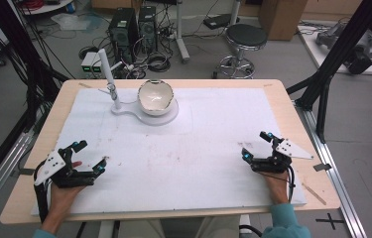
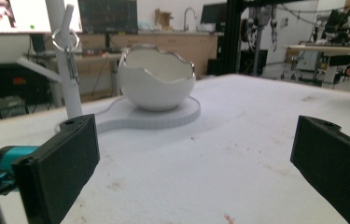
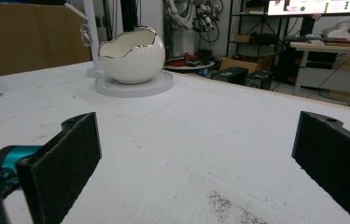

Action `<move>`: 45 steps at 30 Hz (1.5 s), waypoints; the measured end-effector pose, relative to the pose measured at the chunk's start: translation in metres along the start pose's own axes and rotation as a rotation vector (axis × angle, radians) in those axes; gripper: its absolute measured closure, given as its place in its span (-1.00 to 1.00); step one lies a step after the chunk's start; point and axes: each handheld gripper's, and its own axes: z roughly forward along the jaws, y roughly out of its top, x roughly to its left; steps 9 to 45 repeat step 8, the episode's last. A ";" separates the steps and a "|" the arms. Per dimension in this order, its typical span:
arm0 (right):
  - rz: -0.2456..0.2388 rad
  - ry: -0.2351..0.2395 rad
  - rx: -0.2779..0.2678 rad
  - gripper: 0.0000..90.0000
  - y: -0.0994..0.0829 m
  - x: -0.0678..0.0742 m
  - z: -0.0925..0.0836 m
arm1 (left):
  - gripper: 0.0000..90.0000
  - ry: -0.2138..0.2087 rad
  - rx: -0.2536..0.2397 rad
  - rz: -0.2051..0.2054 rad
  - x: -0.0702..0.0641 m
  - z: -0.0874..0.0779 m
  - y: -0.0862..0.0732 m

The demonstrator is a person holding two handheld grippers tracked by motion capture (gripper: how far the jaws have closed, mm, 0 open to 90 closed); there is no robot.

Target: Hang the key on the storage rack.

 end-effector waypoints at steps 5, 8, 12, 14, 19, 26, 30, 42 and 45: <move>-0.013 -0.001 0.005 -0.99 0.000 0.001 0.000 | -0.96 -0.001 -0.012 -0.008 0.000 -0.001 -0.001; -0.016 -0.003 0.009 -0.99 0.000 0.002 0.001 | -0.96 -0.001 -0.011 -0.003 0.000 -0.001 -0.001; -0.016 -0.003 0.009 -0.99 0.000 0.002 0.001 | -0.96 -0.001 -0.011 -0.003 0.000 -0.001 -0.001; -0.016 -0.003 0.009 -0.99 0.000 0.002 0.001 | -0.96 -0.001 -0.011 -0.003 0.000 -0.001 -0.001; -0.016 -0.003 0.009 -0.99 0.000 0.002 0.001 | -0.96 -0.001 -0.011 -0.003 0.000 -0.001 -0.001; -0.016 -0.003 0.009 -0.99 0.000 0.002 0.001 | -0.96 -0.001 -0.011 -0.003 0.000 -0.001 -0.001; -0.016 -0.003 0.009 -0.99 0.000 0.002 0.001 | -0.96 -0.001 -0.011 -0.003 0.000 -0.001 -0.001; -0.016 -0.003 0.009 -0.99 0.000 0.002 0.001 | -0.96 -0.001 -0.011 -0.003 0.000 -0.001 -0.001; -0.016 -0.003 0.009 -0.99 0.000 0.002 0.001 | -0.96 -0.001 -0.011 -0.003 0.000 -0.001 -0.001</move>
